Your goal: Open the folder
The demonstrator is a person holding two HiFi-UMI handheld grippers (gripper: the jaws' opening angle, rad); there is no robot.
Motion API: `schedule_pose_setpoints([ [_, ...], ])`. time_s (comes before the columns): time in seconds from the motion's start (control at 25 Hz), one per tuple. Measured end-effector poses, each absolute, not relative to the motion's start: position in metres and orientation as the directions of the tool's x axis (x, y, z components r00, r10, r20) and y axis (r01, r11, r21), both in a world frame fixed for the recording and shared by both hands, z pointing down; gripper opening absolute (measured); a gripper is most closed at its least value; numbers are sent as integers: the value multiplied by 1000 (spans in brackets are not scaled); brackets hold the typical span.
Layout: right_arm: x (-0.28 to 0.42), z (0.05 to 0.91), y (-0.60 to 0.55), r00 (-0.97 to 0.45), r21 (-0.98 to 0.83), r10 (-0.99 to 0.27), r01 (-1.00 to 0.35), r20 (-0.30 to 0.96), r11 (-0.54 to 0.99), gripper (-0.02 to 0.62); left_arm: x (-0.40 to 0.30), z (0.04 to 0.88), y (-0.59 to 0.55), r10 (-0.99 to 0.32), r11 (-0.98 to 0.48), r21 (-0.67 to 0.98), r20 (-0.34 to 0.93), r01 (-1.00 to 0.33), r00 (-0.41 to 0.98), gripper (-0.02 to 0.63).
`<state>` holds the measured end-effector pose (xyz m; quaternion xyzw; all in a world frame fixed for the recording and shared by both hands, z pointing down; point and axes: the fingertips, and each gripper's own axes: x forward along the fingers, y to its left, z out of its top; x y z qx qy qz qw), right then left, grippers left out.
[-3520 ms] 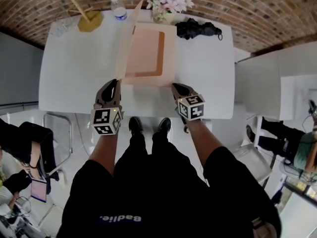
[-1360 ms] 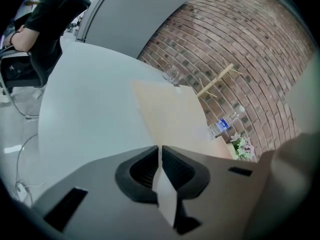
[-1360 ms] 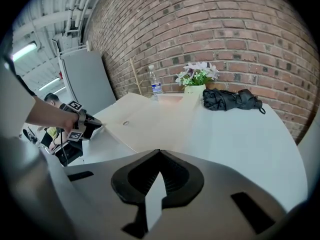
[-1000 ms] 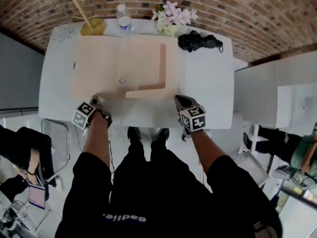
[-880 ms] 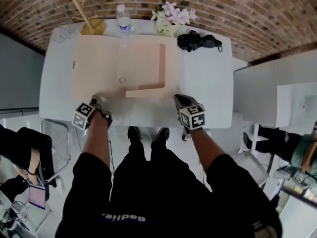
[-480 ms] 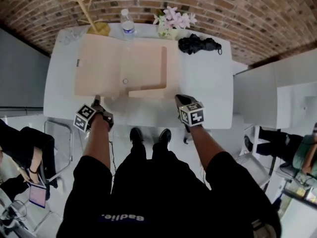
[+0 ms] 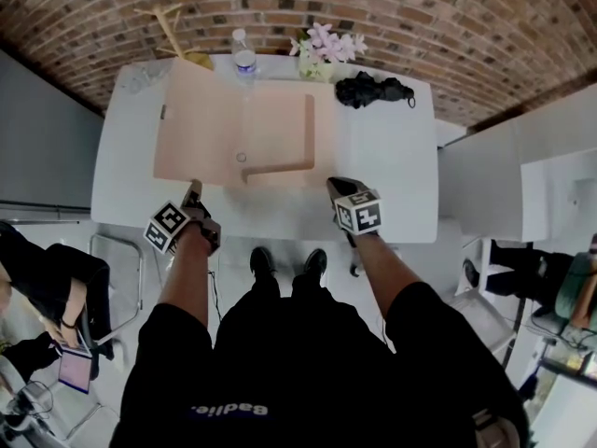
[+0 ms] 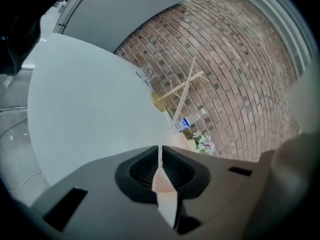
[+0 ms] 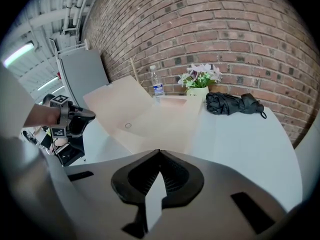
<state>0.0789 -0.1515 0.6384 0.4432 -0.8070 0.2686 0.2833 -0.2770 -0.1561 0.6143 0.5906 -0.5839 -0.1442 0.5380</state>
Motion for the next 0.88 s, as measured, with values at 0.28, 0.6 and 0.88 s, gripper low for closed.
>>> schedule_pose_setpoints([
  [0.28, 78, 625, -143, -454, -179, -576, -865, 680, 470, 28, -248, 592, -154, -833, 164, 818, 415, -552, 367, 34],
  [0.6, 78, 585, -132, -481, -180, -612, -855, 628, 487, 28, -221, 576, -145, -801, 59, 786, 404, -615, 441, 34],
  [0.88, 79, 546, -119, -512, -188, -643, -843, 569, 504, 28, -190, 555, -131, -770, -45, 771, 379, -635, 514, 32],
])
